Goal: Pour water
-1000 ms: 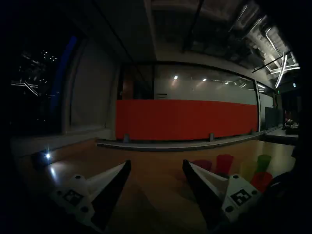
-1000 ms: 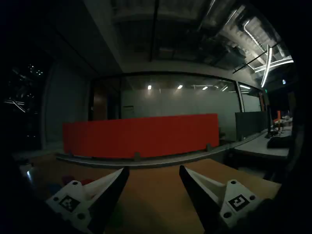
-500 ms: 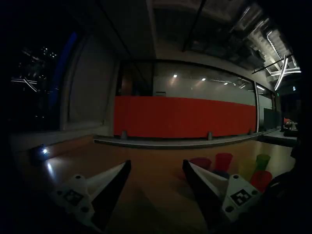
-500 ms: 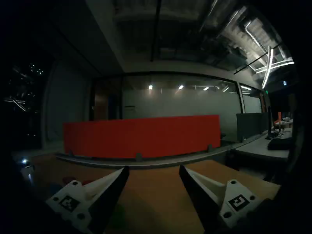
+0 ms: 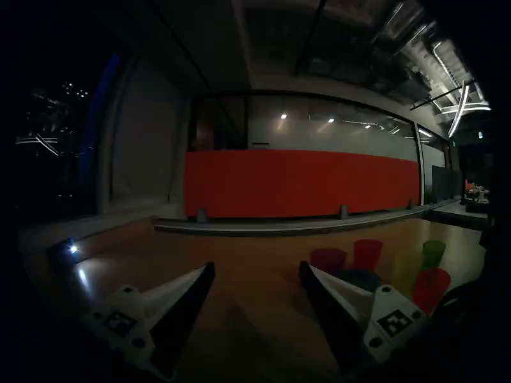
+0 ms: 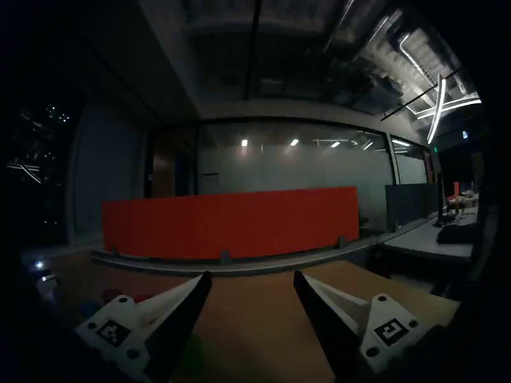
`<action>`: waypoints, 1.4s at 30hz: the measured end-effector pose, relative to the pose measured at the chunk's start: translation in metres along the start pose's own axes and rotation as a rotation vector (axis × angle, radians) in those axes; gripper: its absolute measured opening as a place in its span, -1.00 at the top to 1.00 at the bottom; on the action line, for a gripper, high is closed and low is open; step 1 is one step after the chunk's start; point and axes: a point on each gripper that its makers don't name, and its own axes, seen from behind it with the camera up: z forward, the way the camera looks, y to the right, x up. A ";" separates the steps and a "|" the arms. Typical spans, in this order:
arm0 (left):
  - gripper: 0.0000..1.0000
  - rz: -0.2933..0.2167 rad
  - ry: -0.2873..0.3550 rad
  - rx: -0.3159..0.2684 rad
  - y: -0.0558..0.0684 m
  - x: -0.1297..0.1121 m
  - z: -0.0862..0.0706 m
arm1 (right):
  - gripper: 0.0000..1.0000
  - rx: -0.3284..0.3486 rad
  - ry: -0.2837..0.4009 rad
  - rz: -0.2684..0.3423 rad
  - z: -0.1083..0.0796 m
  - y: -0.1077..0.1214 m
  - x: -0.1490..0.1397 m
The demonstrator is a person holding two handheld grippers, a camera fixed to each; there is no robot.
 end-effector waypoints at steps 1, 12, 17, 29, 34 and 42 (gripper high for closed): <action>-0.96 0.000 0.000 0.002 -0.001 0.000 0.000 | -0.99 0.001 0.000 0.001 0.000 0.000 0.000; -0.96 0.001 -0.001 0.007 -0.002 -0.001 0.001 | -0.98 0.005 0.003 0.004 -0.002 -0.002 0.003; -0.96 0.006 -0.003 0.005 -0.001 0.000 0.002 | -0.99 0.011 0.008 0.012 -0.004 -0.002 0.003; -0.96 0.006 -0.003 0.005 -0.002 0.000 0.002 | -0.99 0.028 0.026 0.009 -0.007 0.002 -0.001; -0.96 0.005 -0.003 0.005 -0.002 -0.001 0.001 | -0.99 0.031 0.018 0.007 -0.003 0.006 -0.012; -0.96 0.006 -0.003 0.005 -0.001 -0.001 0.002 | -0.99 0.041 0.004 -0.026 0.006 0.006 -0.033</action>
